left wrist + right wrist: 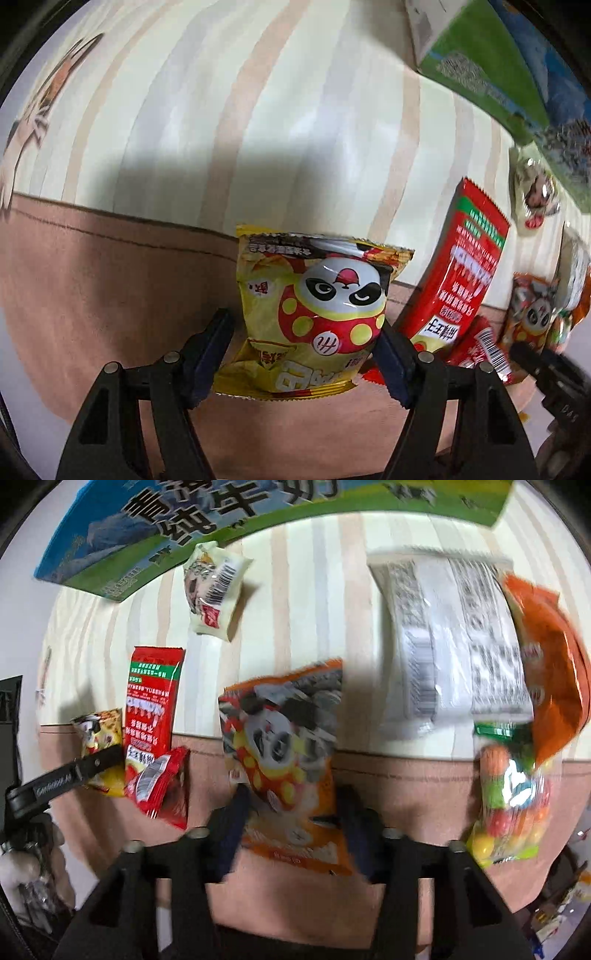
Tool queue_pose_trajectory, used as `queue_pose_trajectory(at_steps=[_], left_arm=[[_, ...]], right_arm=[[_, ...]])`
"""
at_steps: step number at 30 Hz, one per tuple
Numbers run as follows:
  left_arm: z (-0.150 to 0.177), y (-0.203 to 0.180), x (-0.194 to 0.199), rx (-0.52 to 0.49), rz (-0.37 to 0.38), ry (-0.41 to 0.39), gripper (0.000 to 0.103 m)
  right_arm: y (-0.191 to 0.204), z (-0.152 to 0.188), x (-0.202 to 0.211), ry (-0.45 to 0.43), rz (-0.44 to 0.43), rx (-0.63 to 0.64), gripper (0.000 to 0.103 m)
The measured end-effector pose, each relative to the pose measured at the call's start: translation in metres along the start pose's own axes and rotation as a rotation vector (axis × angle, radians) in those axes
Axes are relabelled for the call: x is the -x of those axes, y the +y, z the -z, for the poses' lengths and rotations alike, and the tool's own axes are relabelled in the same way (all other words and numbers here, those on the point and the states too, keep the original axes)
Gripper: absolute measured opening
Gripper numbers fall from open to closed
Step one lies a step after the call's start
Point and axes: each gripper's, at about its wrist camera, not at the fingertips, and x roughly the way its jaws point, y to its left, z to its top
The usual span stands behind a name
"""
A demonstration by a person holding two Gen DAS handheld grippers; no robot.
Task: Organize snacks
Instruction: 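Grasp the small yellow panda bag with left tool while right tool grasps the orange panda bag, then carry both panda bags into the box and open both tools to release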
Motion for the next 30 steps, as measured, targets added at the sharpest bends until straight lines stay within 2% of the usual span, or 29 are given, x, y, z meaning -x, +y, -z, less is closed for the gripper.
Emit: queue_pose_trajectory(at_steps=[1,3,4,7,10,15,19,24,30], left_arm=[[-0.002,-0.004,-0.003,-0.011,-0.009,-0.003,0.073],[-0.001,-0.009,-0.006,-0.053,-0.044,-0.015,0.073],[-0.003,-0.023,0.001,-0.071,-0.06,-0.022,0.074],[0.003,-0.03,0.004,-0.08,-0.074,-0.052,0.072],[0.018,-0.032,0.014,-0.053,-0.06,-0.076,0.067],[0.027,-0.024,0.033,-0.006,0.001,-0.096,0.065],[0.041,-0.028,0.072,0.008,0.078,-0.139,0.065],[0.037,-0.052,0.136,-0.033,0.171,-0.232,0.065],[-0.003,-0.095,0.211,-0.127,0.275,-0.321,0.066]], right_arm=[[0.006,-0.001,-0.004,-0.004,0.019,0.005,0.068],[0.017,-0.003,-0.011,-0.01,0.062,0.017,0.069],[0.022,-0.003,-0.016,-0.017,0.091,0.027,0.07],[0.027,-0.002,-0.023,-0.043,0.137,0.027,0.065],[0.033,0.005,-0.023,-0.068,0.13,0.014,0.056],[0.013,0.024,0.0,-0.088,0.045,-0.008,0.051],[0.011,0.029,0.03,-0.116,-0.037,-0.007,0.051],[0.015,0.029,0.079,-0.185,-0.141,0.002,0.051],[0.007,-0.007,0.161,-0.298,-0.225,0.017,0.051]])
